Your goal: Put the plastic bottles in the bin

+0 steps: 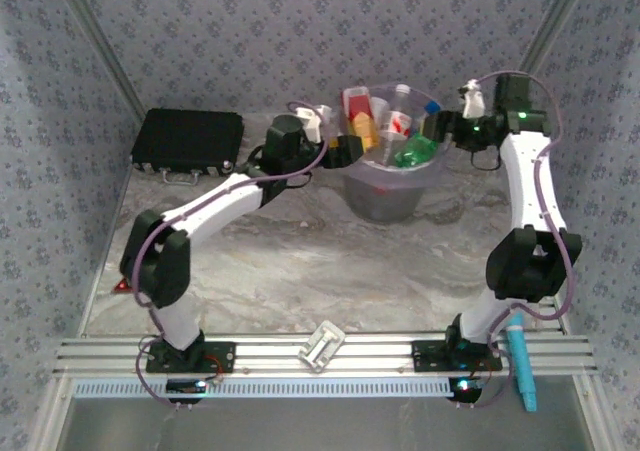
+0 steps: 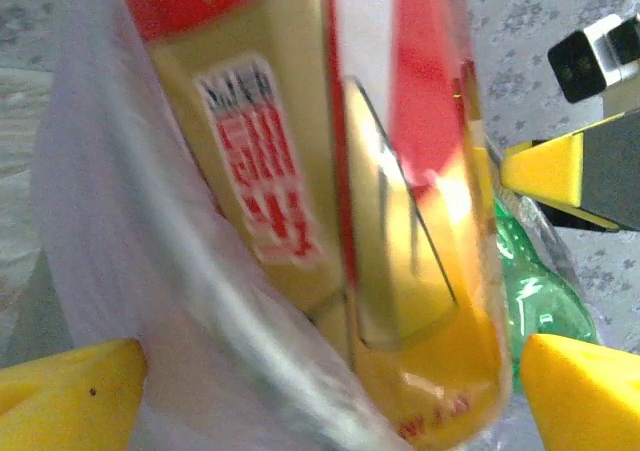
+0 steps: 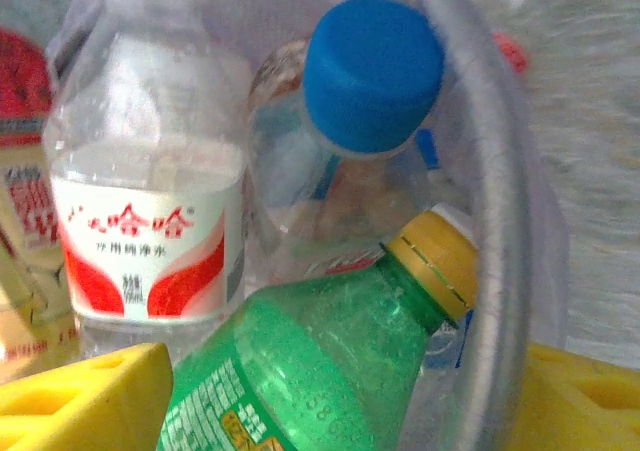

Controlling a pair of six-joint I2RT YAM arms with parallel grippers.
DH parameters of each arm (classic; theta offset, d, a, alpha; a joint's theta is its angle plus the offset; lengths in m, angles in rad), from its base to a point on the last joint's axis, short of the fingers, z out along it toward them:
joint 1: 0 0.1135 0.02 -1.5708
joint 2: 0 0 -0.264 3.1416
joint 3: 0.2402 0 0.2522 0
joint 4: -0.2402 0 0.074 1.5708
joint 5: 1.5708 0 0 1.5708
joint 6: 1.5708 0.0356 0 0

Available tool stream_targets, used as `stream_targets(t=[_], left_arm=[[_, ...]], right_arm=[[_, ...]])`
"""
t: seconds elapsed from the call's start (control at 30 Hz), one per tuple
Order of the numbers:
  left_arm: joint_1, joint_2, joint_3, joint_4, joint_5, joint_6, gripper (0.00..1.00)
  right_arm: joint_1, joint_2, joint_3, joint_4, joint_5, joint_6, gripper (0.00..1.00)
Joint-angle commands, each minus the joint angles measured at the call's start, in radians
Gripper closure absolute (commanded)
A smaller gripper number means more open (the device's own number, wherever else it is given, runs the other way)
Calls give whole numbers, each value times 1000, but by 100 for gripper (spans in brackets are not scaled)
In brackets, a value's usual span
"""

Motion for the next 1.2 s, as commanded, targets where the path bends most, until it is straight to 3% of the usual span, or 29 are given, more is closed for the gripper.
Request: stream_targets(t=[0.0,0.2,0.33,0.4,0.6,0.73,0.97,1.07,1.17], left_arm=[[28,-129,-59,-45,-43,68,4],[50,-323,-143,-224,-159,169,4],[105,-454,-223,-302,-233,172,4],[143,-496,-258,-309,-226,159,5],[176,-539,-298,-321,-209,158,6],[181,-540,-310,-321,-198,158,6],[187,-546,-329,-323,-192,161,6],[190,-541,-329,-320,-185,165,6],[193,-529,-328,-312,-178,167,6]], right_arm=[[144,-15,-38,-17,-67,18,19],[348,26,-23,47,-31,69,19],[415,56,31,62,2,101,19],[414,51,38,81,51,138,17],[356,-17,-34,199,372,289,8],[303,51,-9,211,509,350,2],[247,325,220,142,623,386,0],[248,387,287,132,563,356,0],[279,359,249,182,513,333,2]])
